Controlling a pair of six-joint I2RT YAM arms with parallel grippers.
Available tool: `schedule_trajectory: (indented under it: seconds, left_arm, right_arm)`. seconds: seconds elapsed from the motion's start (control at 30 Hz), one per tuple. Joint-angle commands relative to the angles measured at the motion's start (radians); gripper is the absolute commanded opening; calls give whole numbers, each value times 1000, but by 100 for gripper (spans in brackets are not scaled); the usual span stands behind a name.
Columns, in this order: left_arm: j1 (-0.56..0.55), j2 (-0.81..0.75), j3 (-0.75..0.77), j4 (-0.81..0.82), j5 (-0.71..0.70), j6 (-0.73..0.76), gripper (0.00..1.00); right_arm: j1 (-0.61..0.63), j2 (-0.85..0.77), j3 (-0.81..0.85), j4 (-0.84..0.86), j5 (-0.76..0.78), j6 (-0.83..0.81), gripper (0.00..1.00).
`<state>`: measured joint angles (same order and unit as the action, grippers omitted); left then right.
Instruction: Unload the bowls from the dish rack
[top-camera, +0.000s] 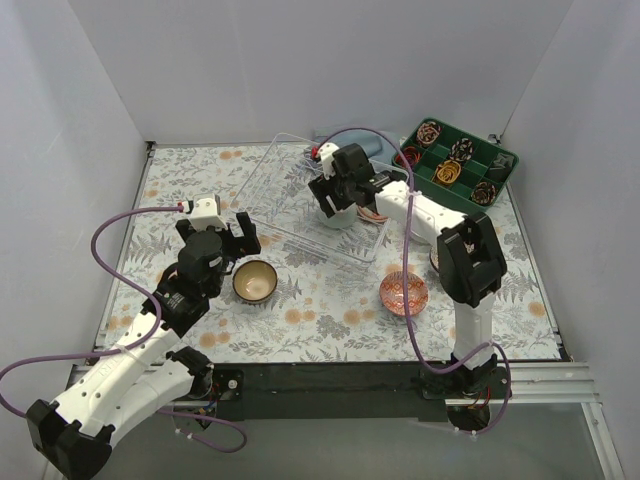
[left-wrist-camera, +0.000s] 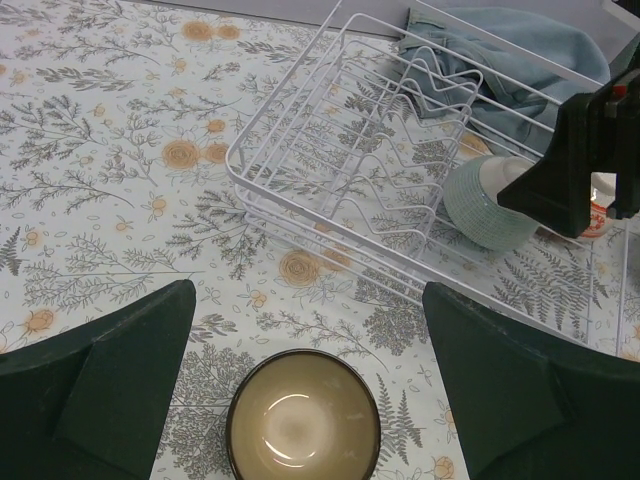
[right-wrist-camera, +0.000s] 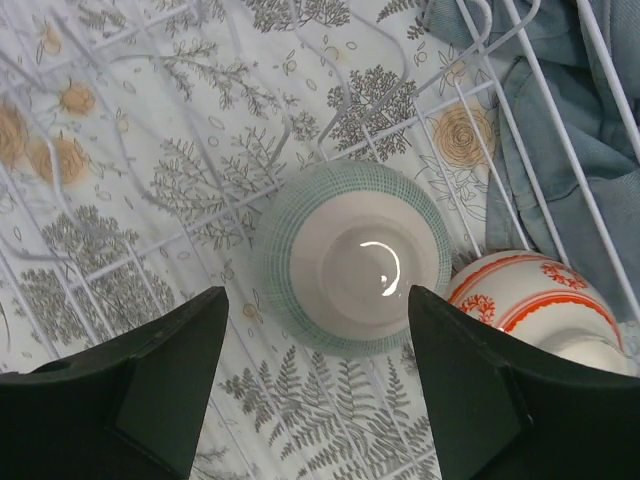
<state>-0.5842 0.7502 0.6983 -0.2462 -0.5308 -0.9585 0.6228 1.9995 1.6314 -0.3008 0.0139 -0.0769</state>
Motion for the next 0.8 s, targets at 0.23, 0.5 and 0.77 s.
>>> schedule_trajectory:
  seconds: [0.23, 0.5, 0.77]
  left_arm:
    - [11, -20, -10, 16, 9, 4, 98]
    - [14, -28, -10, 16, 8, 7, 98]
    - [15, -31, -13, 16, 11, 9, 98]
  right_arm:
    - [163, -30, -88, 29, 238, -474, 89]
    - [166, 21, -84, 43, 279, -526, 90]
    - [166, 68, -120, 94, 350, -564, 90]
